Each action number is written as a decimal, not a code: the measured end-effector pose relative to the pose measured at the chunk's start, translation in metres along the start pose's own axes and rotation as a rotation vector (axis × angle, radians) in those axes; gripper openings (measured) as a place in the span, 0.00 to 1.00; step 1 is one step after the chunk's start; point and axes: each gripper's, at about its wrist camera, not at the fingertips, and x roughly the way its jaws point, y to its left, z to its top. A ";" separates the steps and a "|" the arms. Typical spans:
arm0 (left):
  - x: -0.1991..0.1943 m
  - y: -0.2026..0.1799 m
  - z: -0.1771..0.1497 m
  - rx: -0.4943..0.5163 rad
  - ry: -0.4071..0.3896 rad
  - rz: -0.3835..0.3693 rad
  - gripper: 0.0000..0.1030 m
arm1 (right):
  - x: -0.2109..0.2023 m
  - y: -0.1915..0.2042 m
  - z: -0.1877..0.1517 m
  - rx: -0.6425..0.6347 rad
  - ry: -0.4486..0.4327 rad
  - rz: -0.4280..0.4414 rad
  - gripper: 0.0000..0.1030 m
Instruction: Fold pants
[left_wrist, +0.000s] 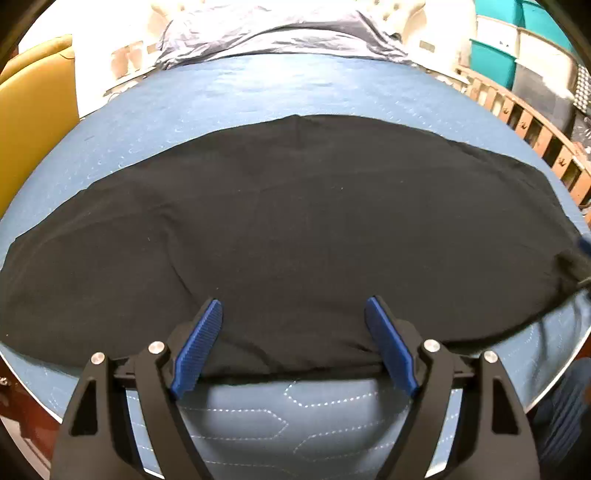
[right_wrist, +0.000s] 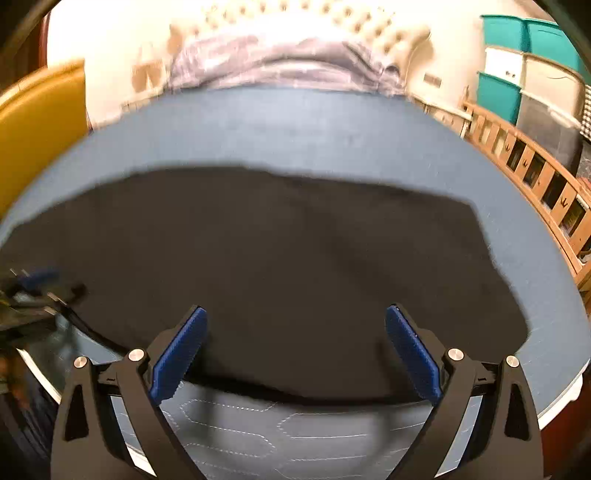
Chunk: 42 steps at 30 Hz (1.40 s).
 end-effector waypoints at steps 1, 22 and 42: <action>-0.003 0.003 0.000 -0.004 -0.001 -0.010 0.78 | 0.007 0.000 -0.003 0.005 0.026 0.001 0.91; -0.001 0.242 0.031 -0.074 0.045 0.154 0.72 | 0.028 -0.003 -0.009 0.007 0.084 0.003 0.96; -0.037 0.495 0.018 -0.448 -0.034 -0.032 0.44 | 0.032 0.004 -0.007 0.017 0.096 -0.023 0.96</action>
